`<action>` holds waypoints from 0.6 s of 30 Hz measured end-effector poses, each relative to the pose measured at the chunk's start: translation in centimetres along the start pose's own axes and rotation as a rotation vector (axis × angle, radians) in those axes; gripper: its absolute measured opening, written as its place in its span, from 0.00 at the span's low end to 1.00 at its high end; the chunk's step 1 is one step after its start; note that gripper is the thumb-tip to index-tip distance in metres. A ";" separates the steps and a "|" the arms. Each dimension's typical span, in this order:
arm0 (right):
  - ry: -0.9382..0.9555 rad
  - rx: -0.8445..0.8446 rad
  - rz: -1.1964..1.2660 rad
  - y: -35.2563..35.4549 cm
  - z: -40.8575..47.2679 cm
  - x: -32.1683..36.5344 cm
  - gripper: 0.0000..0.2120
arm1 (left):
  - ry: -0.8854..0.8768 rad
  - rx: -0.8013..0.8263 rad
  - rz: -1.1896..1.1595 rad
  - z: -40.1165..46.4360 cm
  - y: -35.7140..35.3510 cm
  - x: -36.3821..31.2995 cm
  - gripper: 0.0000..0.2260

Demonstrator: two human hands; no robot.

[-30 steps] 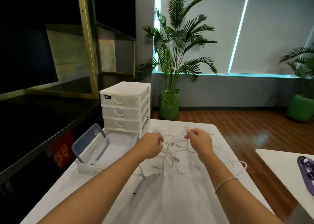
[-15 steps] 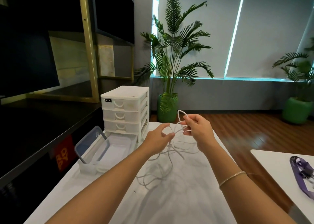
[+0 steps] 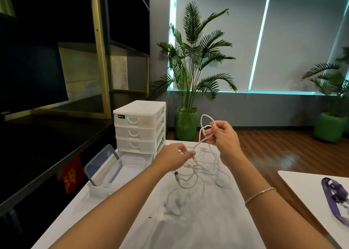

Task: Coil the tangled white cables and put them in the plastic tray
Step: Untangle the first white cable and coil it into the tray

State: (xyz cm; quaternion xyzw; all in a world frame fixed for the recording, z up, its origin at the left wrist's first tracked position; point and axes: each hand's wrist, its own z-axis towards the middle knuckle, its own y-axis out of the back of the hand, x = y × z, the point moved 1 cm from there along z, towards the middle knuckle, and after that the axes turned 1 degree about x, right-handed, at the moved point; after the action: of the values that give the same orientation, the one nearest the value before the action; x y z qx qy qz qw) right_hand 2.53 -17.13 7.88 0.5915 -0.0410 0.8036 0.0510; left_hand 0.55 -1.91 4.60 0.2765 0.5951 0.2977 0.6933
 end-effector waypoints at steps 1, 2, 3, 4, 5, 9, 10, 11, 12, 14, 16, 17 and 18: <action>0.003 0.000 0.012 0.1 0.0 0.2 0.06 | 0.009 -0.016 -0.003 0.1 0.2 0.0 0.17; 0.005 0.005 0.022 0.1 -0.1 0.4 0.06 | 0.018 -0.035 -0.019 0.1 0.4 0.0 0.20; 0.005 0.011 0.032 0.2 -0.2 0.5 0.06 | 0.020 -0.052 -0.045 0.2 0.7 -0.1 0.21; 0.005 0.017 0.041 0.2 -0.3 0.6 0.06 | 0.012 -0.060 -0.070 0.2 0.9 -0.3 0.22; 0.004 0.025 0.048 0.2 -0.4 0.5 0.06 | -0.006 -0.057 -0.096 0.3 1.0 -0.6 0.21; -0.019 0.052 0.033 -0.2 -0.9 0.0 0.05 | -0.090 -0.053 -0.265 0.6 0.9 -2.2 0.17; -0.025 0.059 0.028 -0.5 -1.1 -0.1 0.05 | -0.103 -0.051 -0.272 0.7 0.8 -2.6 0.16; -0.029 0.066 0.029 -0.7 -1.3 -0.1 0.05 | -0.112 -0.046 -0.260 0.8 0.6 -2.9 0.15; -0.030 0.071 0.033 -0.8 -1.4 -0.1 0.05 | -0.114 -0.040 -0.245 0.9 0.4 -3.0 0.14; -0.027 0.065 0.038 -1.0 -1.4 0.1 0.06 | -0.097 -0.042 -0.231 0.9 0.3 -3.2 0.16; -0.011 0.051 0.058 -0.7 -1.3 0.7 0.05 | -0.087 -0.048 -0.216 1.0 0.4 -3.1 0.18; 0.001 0.047 0.090 -0.6 -1.2 1.1 0.05 | -0.092 -0.036 -0.203 1.0 0.5 -3.0 0.19; 0.010 0.039 0.128 -0.4 -1.1 1.5 0.05 | -0.100 -0.008 -0.195 0.9 0.5 -2.9 0.19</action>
State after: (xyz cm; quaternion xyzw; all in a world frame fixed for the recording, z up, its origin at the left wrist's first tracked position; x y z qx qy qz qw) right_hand 1.06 -16.55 9.00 0.5844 -0.0628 0.8089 -0.0116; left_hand 1.07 -3.70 7.02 0.2290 0.5827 0.2168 0.7490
